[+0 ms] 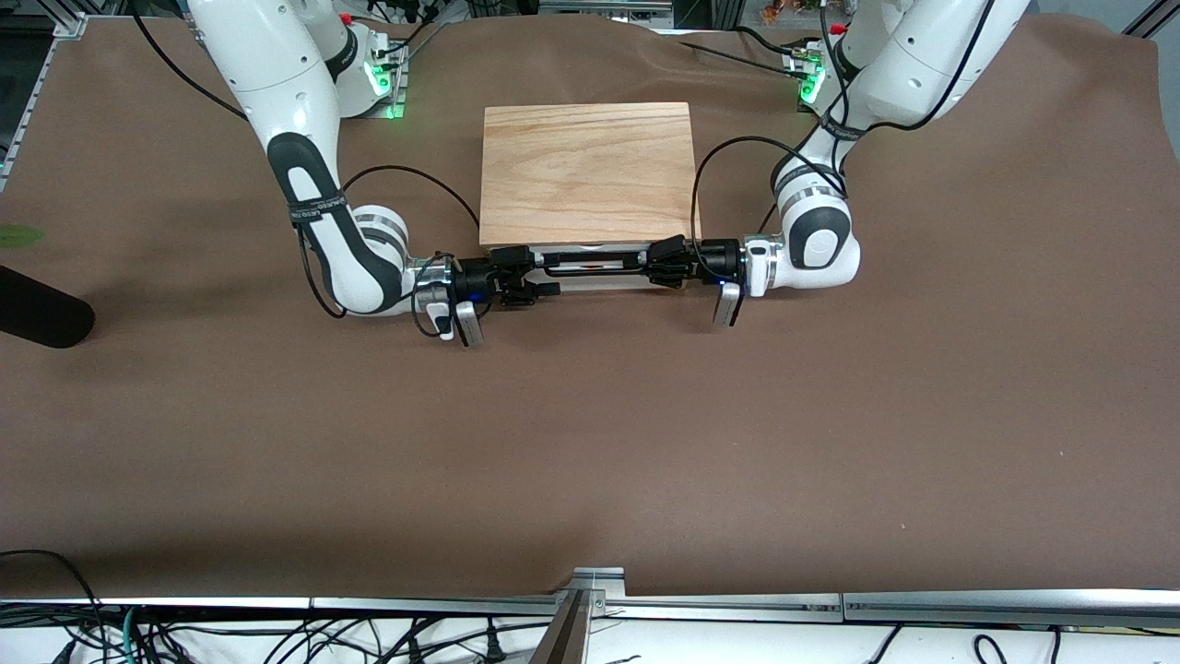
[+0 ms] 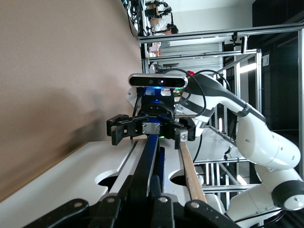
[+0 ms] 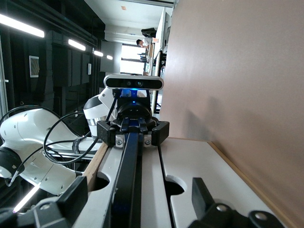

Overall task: Pull top drawer with both arms simultaneously
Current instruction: 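Close the left gripper and the right gripper on the black handle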

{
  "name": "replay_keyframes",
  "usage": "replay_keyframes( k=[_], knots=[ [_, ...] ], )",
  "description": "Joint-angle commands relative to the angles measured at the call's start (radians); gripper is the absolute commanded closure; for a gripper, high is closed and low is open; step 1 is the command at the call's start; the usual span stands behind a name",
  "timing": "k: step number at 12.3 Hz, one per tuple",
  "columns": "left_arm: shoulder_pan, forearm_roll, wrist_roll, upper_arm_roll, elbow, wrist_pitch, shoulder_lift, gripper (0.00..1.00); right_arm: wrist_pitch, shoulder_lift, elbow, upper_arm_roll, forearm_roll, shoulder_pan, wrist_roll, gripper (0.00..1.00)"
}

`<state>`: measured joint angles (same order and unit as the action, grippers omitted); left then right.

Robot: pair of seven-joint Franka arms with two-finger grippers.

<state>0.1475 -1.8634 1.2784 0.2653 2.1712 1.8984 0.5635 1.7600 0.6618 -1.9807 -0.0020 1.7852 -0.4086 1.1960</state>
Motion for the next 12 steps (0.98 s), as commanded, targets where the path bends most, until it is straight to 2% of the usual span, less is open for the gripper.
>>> replay_keyframes(
  k=[1,3,8,12],
  knots=[
    [0.004,-0.026,0.044,0.006,0.001,-0.015,0.029,0.88,-0.016,-0.001,0.003,-0.003,0.003,-0.003,0.020,0.22],
    [0.009,-0.026,0.038,0.008,0.006,-0.015,0.036,1.00,-0.016,-0.001,0.003,-0.003,0.003,-0.003,0.020,0.38],
    [0.010,-0.013,-0.063,0.005,-0.005,-0.007,0.039,1.00,-0.048,-0.010,-0.004,-0.003,-0.006,-0.006,0.024,0.38],
    [0.009,-0.011,-0.073,0.005,-0.005,-0.004,0.039,1.00,-0.054,-0.013,-0.018,-0.003,-0.006,-0.007,0.027,0.39]
  ],
)
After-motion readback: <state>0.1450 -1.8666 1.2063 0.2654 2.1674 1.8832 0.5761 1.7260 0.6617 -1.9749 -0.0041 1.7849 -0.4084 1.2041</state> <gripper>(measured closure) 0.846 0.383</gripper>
